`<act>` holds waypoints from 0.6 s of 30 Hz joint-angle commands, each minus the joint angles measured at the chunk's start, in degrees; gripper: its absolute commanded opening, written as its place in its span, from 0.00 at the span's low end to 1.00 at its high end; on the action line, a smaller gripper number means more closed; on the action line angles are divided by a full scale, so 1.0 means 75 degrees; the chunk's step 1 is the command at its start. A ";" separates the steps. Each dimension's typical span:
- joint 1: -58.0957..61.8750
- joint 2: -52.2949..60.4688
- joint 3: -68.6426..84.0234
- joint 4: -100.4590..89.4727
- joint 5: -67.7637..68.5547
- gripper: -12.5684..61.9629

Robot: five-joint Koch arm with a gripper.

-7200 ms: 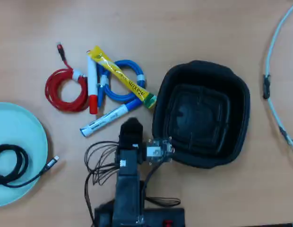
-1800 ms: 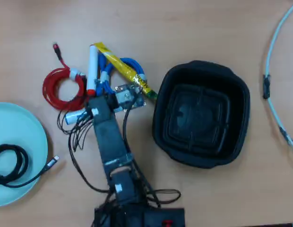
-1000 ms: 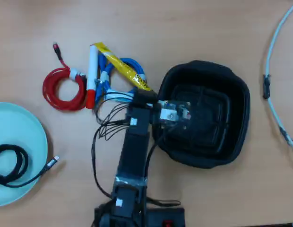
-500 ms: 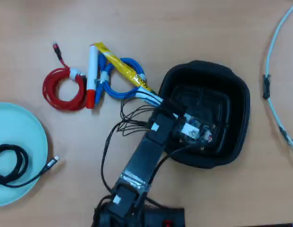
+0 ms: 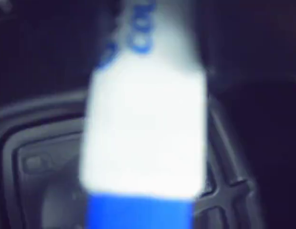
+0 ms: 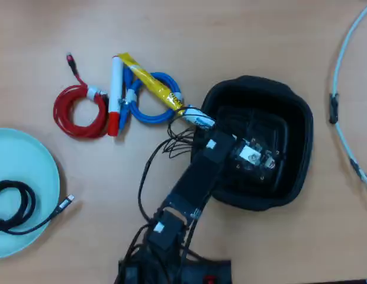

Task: Pick up the blue pen and put it in the black bowl

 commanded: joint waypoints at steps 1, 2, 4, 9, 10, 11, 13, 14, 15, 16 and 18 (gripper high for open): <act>0.0141 -0.0176 -0.0703 -0.0539 -0.0105 0.13; 0.0152 -0.0234 -0.0691 -0.0551 -0.0105 0.13; 0.0187 -0.0270 -0.0574 -0.0574 -0.0105 0.13; 0.0246 -0.0270 -0.0434 -0.0574 -0.0105 0.13; 0.0270 -0.0270 -0.0410 -0.0574 -0.0105 0.13; 0.0316 -0.0270 -0.0363 -0.0574 -0.0082 0.13; 0.0398 -0.0281 -0.0270 -0.0574 -0.0082 0.13; 0.0422 -0.0281 -0.0199 -0.0586 -0.0082 0.13; 0.0457 -0.0281 -0.0176 -0.0586 -0.0059 0.13; 0.0516 -0.0281 -0.0141 -0.0586 -0.0059 0.13; 0.0633 -0.0293 -0.0117 -0.0586 -0.0059 0.13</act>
